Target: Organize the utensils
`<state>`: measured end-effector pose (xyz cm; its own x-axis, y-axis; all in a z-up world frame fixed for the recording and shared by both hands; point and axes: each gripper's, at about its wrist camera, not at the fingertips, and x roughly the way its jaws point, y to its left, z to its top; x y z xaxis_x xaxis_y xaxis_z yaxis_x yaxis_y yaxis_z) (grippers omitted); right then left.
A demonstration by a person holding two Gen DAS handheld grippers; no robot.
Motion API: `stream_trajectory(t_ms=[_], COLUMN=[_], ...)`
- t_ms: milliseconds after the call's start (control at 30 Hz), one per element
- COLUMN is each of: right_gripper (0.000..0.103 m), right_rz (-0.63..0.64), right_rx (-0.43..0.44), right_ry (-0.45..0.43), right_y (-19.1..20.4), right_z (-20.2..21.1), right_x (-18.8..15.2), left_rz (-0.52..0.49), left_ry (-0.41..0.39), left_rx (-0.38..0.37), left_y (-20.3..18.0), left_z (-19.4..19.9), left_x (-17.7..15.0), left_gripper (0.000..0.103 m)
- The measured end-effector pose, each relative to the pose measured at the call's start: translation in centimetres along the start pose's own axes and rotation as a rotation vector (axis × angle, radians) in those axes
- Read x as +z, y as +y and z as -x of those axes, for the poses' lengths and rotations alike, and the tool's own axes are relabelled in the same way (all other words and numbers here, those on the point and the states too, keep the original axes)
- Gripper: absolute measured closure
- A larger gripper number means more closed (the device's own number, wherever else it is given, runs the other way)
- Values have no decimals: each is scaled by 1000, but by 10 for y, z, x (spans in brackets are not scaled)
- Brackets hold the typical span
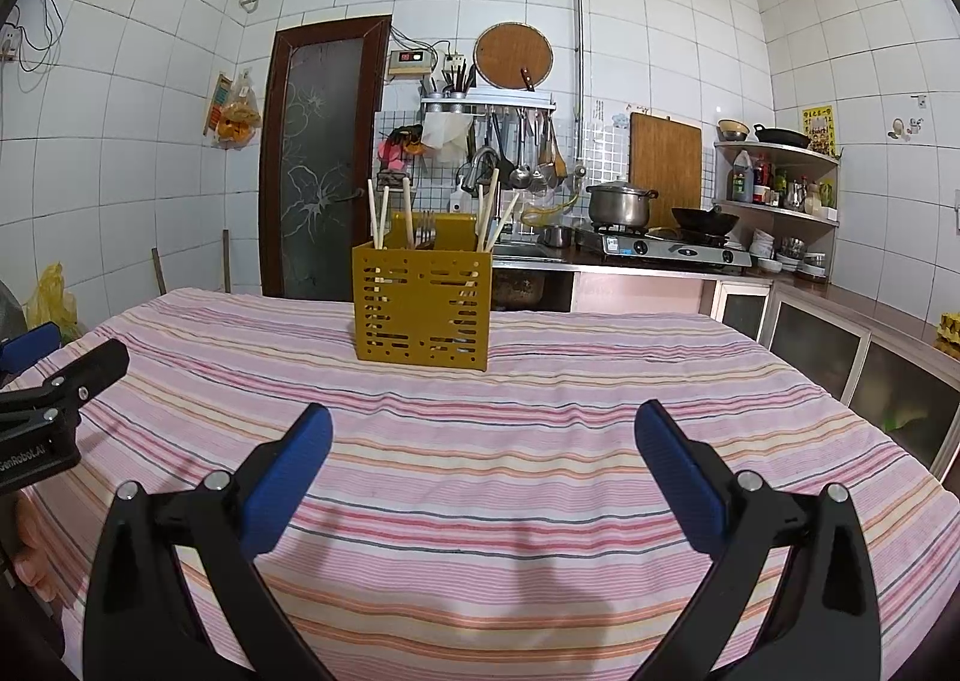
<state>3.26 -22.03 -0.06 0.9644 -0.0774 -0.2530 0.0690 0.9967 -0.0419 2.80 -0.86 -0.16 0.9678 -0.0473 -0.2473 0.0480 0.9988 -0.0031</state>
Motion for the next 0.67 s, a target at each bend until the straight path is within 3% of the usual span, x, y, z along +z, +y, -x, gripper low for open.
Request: stream_trajectory(t_ms=[667], right_gripper=[4], right_rz=[0], right_rx=[0], right_ry=[-2], right_y=[0], right_z=[0], right_x=[0], left_rz=[-1], left_ry=[-7], left_rx=[3], left_y=[0], left_z=[2], left_x=[1], left_gripper=[5])
